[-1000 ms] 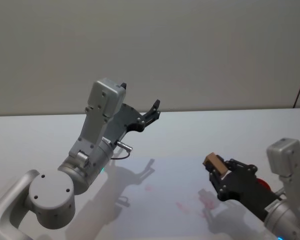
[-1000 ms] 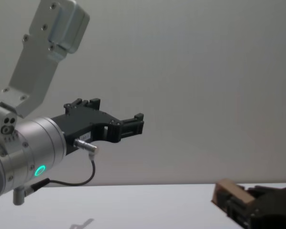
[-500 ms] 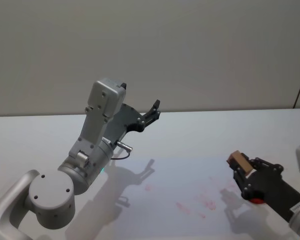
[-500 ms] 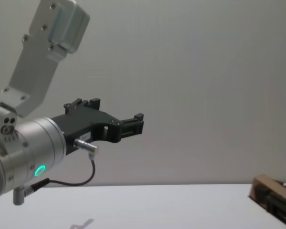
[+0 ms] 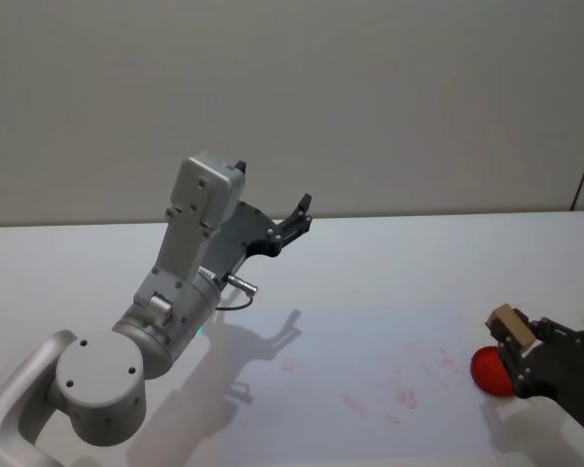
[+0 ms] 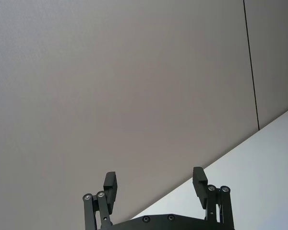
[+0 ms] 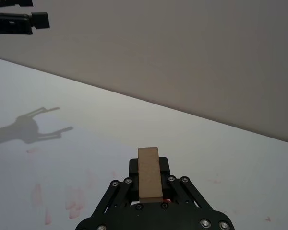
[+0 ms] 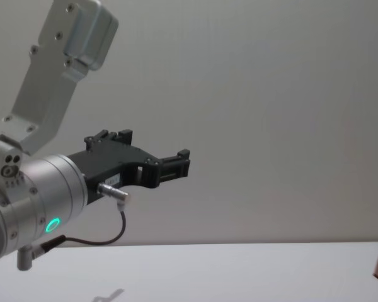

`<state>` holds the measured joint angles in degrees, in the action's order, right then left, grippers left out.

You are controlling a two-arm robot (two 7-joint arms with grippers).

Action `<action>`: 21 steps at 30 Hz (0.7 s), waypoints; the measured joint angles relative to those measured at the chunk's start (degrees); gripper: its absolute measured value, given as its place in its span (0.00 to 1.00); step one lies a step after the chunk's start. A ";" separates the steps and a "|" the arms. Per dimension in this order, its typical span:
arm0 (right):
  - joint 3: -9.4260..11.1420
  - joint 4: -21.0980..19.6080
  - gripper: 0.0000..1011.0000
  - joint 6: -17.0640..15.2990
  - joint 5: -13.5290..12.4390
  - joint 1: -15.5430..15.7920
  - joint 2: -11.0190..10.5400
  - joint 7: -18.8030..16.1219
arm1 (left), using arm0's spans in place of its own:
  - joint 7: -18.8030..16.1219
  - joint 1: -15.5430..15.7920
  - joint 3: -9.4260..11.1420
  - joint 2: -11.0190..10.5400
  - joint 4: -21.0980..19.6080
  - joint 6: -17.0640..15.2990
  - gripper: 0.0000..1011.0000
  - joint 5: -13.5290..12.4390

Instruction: Use the one hand to pick up the stamp and affix it onto the A4 paper.

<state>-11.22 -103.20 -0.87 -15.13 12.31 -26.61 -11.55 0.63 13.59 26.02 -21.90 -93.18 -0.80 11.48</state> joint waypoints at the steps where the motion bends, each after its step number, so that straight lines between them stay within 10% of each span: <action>1: 0.16 0.42 0.22 0.31 0.01 0.10 -0.17 0.21 | 0.00 0.00 0.00 0.00 0.00 0.00 0.99 0.00; 21: 0.58 6.03 0.22 2.70 2.43 -0.13 -0.01 1.39 | 0.00 0.00 0.00 0.00 0.00 0.00 0.99 0.00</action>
<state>-10.64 -97.16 1.83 -12.70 12.19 -26.62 -10.15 0.63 13.59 26.03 -21.89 -93.17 -0.79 11.48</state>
